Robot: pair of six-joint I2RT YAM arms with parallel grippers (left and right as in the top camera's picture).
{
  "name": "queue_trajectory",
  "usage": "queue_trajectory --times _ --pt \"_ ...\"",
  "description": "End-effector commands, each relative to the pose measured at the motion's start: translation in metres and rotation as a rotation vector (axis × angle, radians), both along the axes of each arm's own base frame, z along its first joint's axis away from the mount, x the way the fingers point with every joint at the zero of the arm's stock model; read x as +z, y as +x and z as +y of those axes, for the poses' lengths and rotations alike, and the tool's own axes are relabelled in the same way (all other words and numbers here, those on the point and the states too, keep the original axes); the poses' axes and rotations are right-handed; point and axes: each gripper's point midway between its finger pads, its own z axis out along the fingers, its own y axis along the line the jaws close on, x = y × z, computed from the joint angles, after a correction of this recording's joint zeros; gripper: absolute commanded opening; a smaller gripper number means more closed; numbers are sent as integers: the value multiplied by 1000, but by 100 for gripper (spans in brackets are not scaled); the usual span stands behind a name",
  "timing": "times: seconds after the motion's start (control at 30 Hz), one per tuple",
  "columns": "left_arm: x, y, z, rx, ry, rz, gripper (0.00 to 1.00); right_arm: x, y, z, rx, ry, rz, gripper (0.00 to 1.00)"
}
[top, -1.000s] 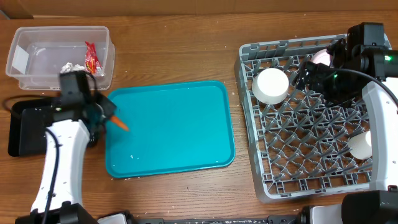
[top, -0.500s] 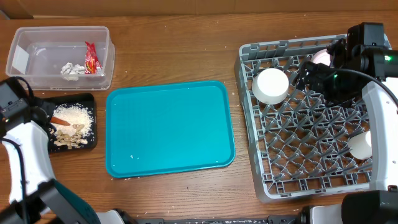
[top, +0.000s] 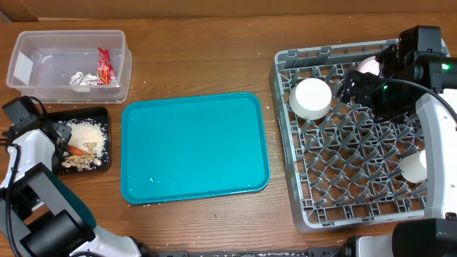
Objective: Sort waste into correct bins and load items into the dishwasher
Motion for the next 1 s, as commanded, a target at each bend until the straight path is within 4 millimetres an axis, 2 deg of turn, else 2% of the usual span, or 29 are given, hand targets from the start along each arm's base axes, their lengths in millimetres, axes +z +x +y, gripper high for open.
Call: queue_trajectory --times 0.0,0.07,0.17,0.3,0.4,0.47,0.53,0.63,0.7,0.8,0.83,0.87,0.97 --pt "5 9 1 -53 4 -15 58 1 1 -1 3 -12 -8 100" --pt "12 18 -3 -104 -11 -41 66 1 1 -1 4 -12 -8 100" --pt "31 31 -6 -146 -23 -89 68 2 4 -1 7 -14 -19 100" --pt "77 50 -12 -198 -41 -180 72 5 13 -2 6 -17 -61 100" --pt "110 64 -26 -271 -42 -242 73 10 23 4 21 11 -105 100" --pt "134 75 -46 -359 -35 -277 74 14 29 10 36 39 -137 100" --pt "151 86 -75 -477 -24 -296 75 20 36 20 99 72 -187 100" --pt "159 92 -125 -677 -13 -267 78 25 40 38 186 117 -229 100" --pt "149 83 -168 -820 -49 -182 84 23 37 52 244 126 -224 100" --pt "128 51 -214 -919 -165 -22 88 12 25 69 305 112 -158 100" --pt "122 38 -225 -936 -206 34 90 6 18 73 316 96 -120 100" --pt "117 21 -235 -948 -250 100 100 0 11 74 321 79 -78 100" --pt "110 -24 -248 -940 -370 264 100 -12 -11 75 329 34 33 100"
